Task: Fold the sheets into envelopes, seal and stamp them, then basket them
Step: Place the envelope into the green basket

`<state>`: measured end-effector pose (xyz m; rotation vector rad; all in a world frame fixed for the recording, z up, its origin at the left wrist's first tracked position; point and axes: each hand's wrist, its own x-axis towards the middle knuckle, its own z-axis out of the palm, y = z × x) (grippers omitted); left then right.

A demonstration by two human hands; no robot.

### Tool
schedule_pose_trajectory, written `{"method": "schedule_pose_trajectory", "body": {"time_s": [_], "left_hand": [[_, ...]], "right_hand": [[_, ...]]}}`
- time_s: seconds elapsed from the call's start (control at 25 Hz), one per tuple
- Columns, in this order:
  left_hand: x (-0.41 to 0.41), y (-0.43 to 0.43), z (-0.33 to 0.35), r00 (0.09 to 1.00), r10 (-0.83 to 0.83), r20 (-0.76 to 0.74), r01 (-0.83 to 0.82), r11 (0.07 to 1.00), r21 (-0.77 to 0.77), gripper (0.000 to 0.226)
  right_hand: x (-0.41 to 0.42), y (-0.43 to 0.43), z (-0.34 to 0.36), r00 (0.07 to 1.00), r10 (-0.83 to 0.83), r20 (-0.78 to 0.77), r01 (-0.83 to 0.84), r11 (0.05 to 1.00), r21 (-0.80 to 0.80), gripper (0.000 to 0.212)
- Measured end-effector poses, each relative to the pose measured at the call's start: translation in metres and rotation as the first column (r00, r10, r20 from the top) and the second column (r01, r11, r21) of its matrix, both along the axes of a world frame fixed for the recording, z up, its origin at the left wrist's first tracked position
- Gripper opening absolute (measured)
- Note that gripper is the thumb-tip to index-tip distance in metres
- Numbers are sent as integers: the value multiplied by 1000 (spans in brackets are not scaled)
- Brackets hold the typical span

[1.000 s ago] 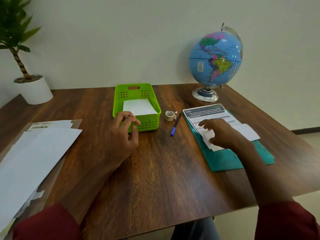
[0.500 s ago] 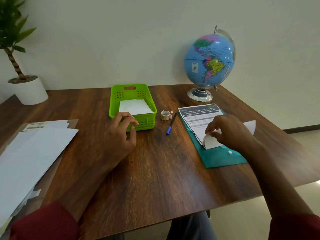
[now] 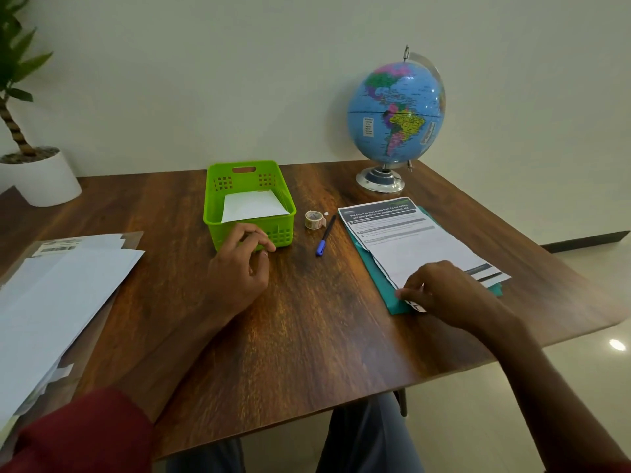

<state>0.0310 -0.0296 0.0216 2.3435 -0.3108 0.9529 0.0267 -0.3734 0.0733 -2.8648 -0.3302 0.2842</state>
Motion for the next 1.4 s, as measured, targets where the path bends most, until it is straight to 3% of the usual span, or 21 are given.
{"method": "schedule_pose_trajectory", "body": {"time_s": [0.2, 0.4, 0.48, 0.8, 1.2, 1.4], "left_hand": [[1, -2, -3, 999, -25, -32, 25, 1000, 16, 16], [2, 1, -4, 998, -14, -56, 15, 1000, 12, 17], [2, 2, -5, 997, -15, -70, 16, 1000, 15, 16], [6, 3, -9, 994, -46, -102, 49, 998, 28, 14], [5, -1, -10, 990, -56, -128, 60, 998, 28, 13], [-1, -16, -7, 961, -199, -192, 187, 979, -79, 12]], "right_hand": [[23, 8, 9, 969, -27, 244, 21, 999, 25, 17], [52, 33, -3, 988, -81, 129, 80, 997, 13, 57], [55, 37, -10, 991, -86, 98, 87, 996, -15, 60], [51, 36, -11, 983, -117, 142, 109, 992, 68, 36], [28, 69, -13, 950, -73, 305, 103, 991, -82, 24], [16, 80, -2, 926, -163, 340, 163, 986, 28, 20]]}}
